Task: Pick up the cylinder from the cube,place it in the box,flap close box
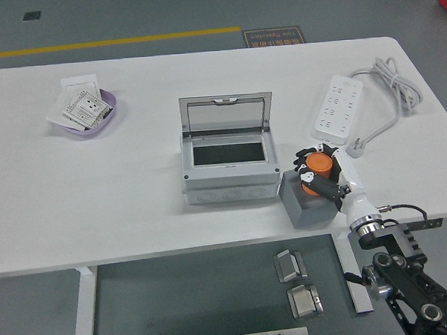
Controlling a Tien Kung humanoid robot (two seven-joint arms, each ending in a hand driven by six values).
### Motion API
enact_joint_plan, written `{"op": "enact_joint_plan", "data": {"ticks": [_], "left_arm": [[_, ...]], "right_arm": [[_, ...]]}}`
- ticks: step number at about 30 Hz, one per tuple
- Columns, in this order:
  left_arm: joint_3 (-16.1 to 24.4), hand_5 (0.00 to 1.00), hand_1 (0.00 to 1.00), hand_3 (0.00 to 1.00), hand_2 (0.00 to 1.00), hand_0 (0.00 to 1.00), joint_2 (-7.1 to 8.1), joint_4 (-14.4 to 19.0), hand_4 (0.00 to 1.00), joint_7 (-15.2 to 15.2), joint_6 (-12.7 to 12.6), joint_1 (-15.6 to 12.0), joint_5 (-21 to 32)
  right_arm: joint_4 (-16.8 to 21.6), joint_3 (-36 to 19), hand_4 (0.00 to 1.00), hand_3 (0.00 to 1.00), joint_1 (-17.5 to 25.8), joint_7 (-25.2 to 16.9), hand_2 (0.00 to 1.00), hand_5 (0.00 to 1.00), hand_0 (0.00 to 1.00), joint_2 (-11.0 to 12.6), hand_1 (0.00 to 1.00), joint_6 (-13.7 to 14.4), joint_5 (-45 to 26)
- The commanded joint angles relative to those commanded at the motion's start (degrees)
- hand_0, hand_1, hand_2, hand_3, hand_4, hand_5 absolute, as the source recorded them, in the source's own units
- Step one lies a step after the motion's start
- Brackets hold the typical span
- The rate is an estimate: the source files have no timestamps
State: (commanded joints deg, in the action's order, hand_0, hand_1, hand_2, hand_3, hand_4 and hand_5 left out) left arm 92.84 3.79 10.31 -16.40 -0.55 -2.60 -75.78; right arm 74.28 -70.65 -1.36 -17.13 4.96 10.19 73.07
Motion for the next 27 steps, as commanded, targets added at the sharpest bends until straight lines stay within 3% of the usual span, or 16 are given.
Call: {"op": "enact_joint_plan", "data": {"ticks": [17, 27], "left_arm": [[-0.01, 0.268, 0.617, 0.598, 0.570, 0.637, -0.09, 0.00, 0.666, 0.03, 0.19, 0.05, -0.57], [0.38, 0.268, 0.617, 0.598, 0.570, 0.637, 0.06, 0.00, 0.666, -0.19, 0.12, 0.05, -1.02]], "right_arm": [[1.11, 0.81, 0.002, 0.232, -1.21, 0.03, 0.312, 0.002, 0.540, 0.96, 0.295, 0.65, 1.76], [2.14, 5.68, 0.002, 0.232, -6.89, 3.33, 0.313, 0.002, 0.543, 3.47, 0.297, 5.61, 10.36]]}}
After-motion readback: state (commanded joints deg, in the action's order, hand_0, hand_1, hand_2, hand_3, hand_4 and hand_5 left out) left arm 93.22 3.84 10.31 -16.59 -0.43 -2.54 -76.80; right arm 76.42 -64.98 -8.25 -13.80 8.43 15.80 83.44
